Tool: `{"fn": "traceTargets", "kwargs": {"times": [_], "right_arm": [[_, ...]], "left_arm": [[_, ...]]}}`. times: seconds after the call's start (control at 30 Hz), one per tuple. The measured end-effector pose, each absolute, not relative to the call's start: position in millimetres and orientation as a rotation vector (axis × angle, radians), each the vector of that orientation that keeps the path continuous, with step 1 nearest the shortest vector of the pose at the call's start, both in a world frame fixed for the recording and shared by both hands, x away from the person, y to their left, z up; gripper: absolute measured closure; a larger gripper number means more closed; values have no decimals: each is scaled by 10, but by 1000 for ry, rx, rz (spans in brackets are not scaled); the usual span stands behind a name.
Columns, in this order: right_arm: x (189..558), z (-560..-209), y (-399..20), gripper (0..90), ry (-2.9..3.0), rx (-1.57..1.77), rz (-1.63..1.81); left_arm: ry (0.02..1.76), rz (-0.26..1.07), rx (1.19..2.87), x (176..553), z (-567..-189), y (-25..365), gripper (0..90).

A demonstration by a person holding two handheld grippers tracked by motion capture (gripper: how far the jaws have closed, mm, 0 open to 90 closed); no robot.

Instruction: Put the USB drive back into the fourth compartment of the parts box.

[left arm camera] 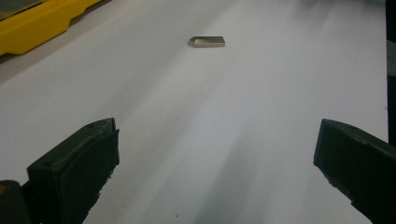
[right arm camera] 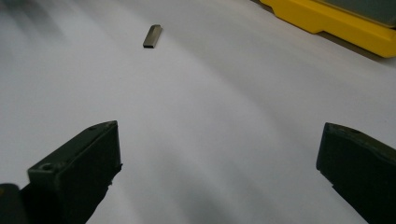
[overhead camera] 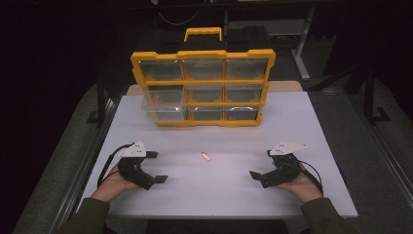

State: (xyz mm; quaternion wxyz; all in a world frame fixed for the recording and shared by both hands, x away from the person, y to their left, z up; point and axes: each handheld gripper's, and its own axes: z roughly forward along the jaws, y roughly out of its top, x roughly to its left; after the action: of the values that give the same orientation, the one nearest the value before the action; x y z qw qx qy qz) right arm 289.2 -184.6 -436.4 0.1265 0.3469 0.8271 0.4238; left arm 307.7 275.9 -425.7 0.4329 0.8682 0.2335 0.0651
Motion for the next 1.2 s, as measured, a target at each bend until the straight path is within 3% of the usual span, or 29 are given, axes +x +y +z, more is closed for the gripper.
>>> {"fn": "traceTargets", "kwargs": {"times": [1.2], "right_arm": [[2979, -4253, -1638, 0, 2453, 973, 1289]], "left_arm": [[583, 154, 2146, 3068, -4248, 2777, 0]]}}
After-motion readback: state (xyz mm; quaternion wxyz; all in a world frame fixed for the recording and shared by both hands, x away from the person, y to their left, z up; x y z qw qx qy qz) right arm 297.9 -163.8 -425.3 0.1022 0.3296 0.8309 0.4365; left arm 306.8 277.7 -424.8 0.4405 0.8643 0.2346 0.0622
